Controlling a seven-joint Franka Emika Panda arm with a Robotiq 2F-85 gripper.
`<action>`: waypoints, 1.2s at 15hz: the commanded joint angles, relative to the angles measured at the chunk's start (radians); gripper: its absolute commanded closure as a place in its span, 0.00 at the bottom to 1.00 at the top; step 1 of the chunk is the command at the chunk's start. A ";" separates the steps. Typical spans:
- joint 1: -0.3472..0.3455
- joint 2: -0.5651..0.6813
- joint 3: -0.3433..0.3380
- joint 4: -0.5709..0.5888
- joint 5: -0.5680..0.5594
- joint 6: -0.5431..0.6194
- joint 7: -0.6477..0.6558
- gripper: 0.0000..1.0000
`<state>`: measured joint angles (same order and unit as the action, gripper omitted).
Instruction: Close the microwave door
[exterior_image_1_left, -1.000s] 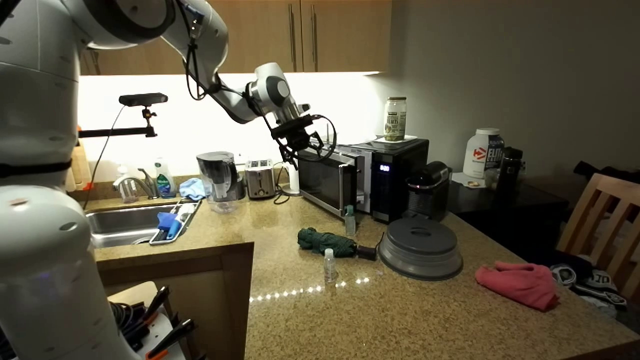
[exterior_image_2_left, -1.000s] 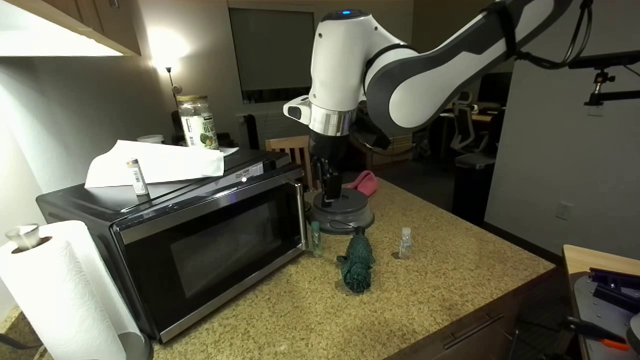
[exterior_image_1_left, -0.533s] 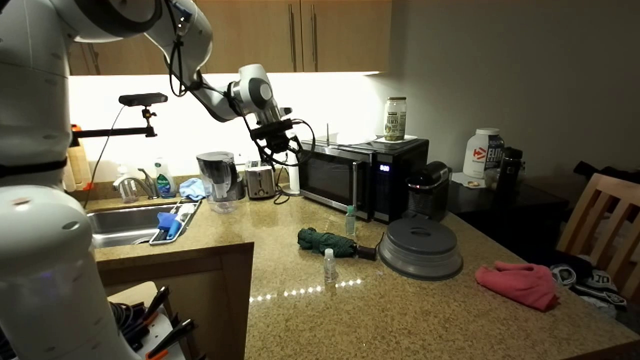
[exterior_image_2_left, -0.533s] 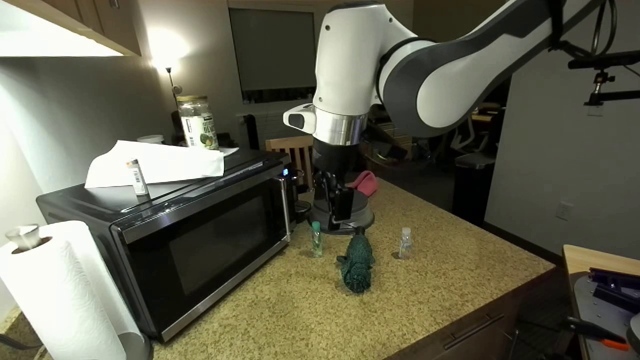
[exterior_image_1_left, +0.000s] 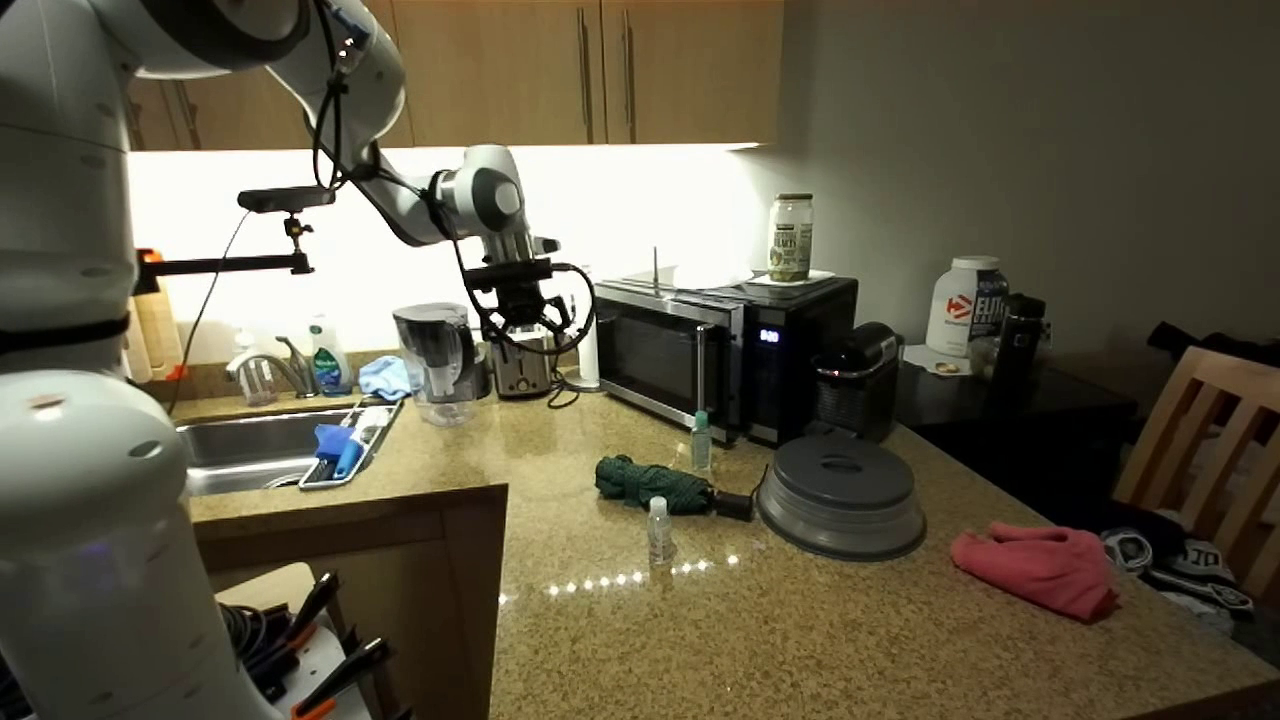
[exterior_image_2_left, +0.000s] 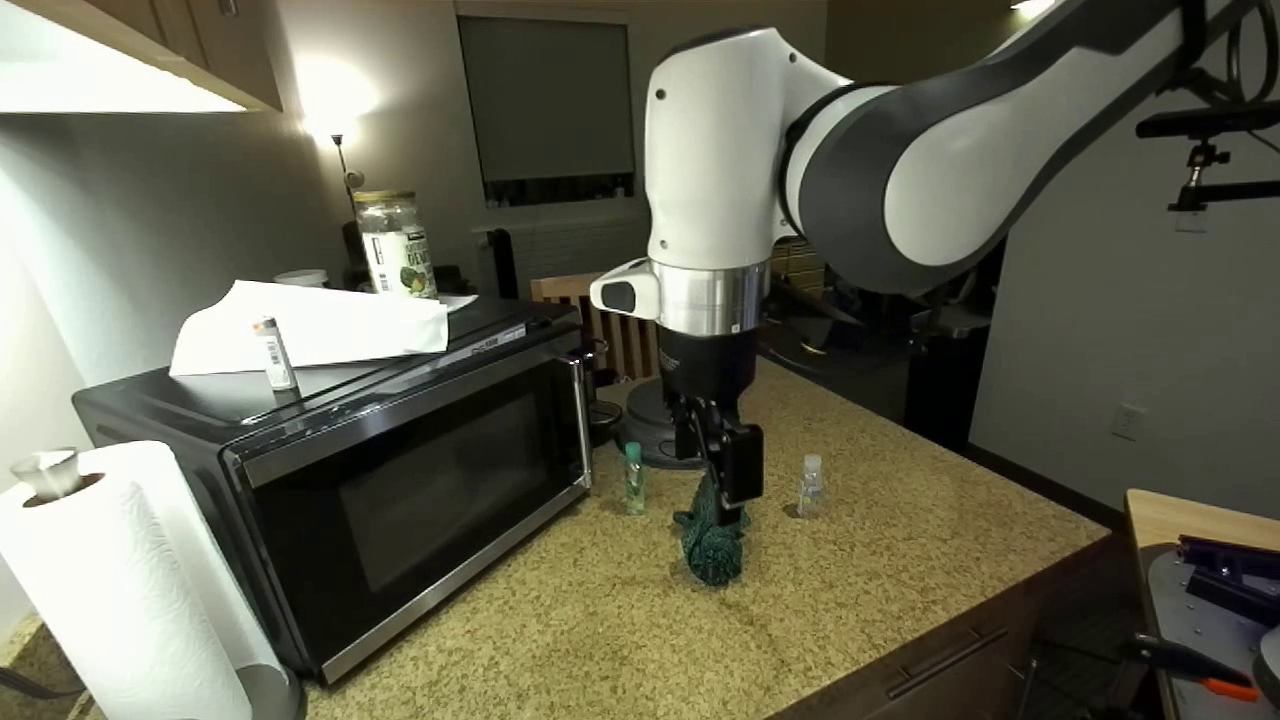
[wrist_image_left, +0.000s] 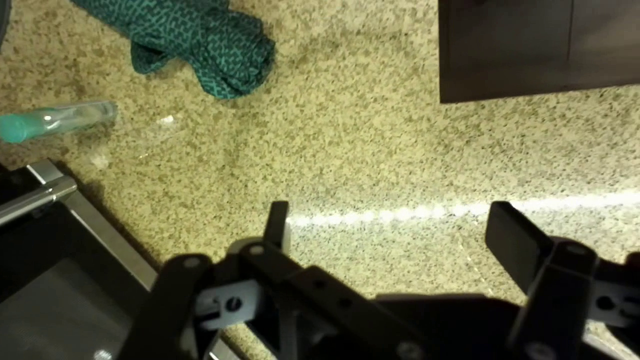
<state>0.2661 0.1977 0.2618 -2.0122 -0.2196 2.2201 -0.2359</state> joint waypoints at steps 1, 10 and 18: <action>-0.004 -0.013 0.008 -0.039 0.047 -0.029 -0.016 0.00; -0.007 0.147 -0.008 0.004 0.041 -0.017 -0.005 0.00; 0.002 0.263 -0.067 0.173 -0.025 0.086 0.009 0.00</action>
<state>0.2643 0.4251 0.2088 -1.8972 -0.2096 2.2754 -0.2360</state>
